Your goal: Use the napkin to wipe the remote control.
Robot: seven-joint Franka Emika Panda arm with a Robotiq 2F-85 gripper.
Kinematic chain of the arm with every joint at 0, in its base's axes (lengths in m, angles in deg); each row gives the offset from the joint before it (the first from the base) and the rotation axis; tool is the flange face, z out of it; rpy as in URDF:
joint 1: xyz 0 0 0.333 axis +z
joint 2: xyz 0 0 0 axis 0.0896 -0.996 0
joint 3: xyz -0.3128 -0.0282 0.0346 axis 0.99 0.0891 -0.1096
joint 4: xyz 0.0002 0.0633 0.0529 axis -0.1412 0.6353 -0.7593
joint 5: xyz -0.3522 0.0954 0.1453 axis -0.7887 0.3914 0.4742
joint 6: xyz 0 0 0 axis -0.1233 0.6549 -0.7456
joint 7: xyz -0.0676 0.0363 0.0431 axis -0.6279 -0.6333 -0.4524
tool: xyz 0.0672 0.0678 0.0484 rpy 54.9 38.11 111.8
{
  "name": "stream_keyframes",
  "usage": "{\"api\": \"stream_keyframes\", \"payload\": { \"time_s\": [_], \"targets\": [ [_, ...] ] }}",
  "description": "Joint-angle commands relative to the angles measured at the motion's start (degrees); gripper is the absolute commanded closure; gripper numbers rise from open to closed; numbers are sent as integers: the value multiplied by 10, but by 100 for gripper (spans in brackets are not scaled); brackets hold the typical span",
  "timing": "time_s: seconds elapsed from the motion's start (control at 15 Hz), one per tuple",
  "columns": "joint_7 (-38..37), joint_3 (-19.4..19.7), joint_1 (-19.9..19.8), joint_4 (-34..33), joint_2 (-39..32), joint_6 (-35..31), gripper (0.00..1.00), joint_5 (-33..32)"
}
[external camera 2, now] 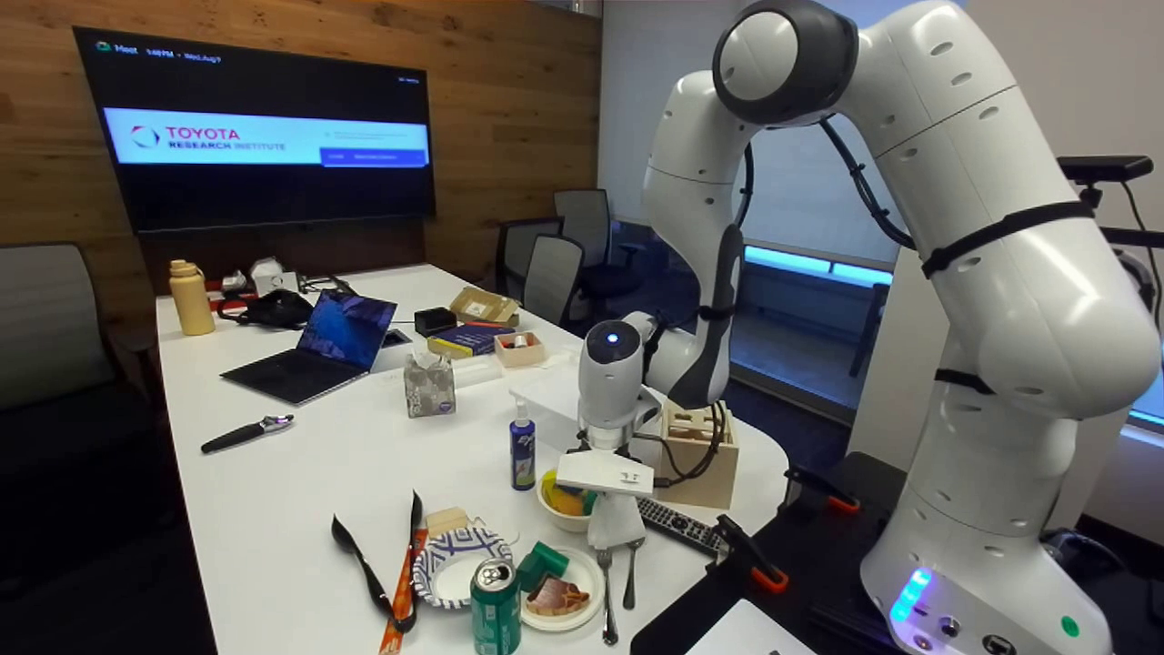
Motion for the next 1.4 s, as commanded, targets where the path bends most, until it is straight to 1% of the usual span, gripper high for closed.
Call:
{"api": "stream_keyframes", "payload": {
  "time_s": [0.0,0.13,0.33,0.53,0.67,1.0,1.33],
  "targets": [
    [0,-5,-10,49,60,16,100,35],
    [0,8,0,66,75,22,100,59],
    [1,34,23,92,80,40,100,105],
    [1,77,56,88,51,27,100,135],
    [1,109,87,82,31,15,100,154],
    [1,184,181,57,-49,-48,100,196],
    [1,246,278,54,-122,-155,100,208]
  ]
}}
